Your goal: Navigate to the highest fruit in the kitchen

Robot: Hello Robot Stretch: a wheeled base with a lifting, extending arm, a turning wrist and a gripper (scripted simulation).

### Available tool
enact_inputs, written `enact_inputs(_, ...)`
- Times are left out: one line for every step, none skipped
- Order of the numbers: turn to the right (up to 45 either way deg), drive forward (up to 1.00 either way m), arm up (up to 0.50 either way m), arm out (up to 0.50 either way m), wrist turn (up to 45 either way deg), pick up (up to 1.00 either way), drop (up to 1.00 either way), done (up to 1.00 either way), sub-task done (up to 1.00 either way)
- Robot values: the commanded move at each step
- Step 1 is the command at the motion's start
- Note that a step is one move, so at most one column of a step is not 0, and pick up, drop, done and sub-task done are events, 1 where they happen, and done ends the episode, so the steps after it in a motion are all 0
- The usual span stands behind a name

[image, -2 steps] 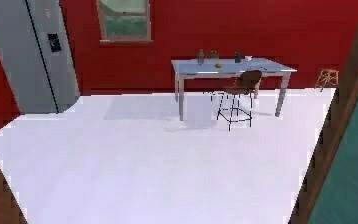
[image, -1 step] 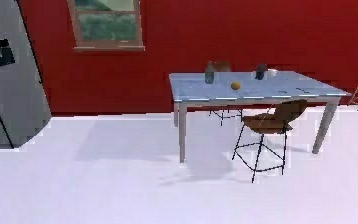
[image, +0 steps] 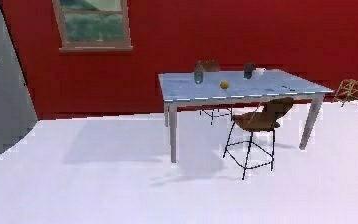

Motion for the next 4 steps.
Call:
enact_inputs(0.0, 1.00, 0.00, 0.00, 0.0, 0.00, 0.00, 0.00, 0.00)
enact_inputs(0.0, 0.40, 0.00, 0.00, 0.0, 0.00, 0.00, 0.00, 0.00)
enact_inputs(-45.0, 0.00, 0.00, 0.00, 0.0, 0.00, 0.00, 0.00, 0.00)
enact_inputs(-45.0, 0.00, 0.00, 0.00, 0.0, 0.00, 0.00, 0.00, 0.00)
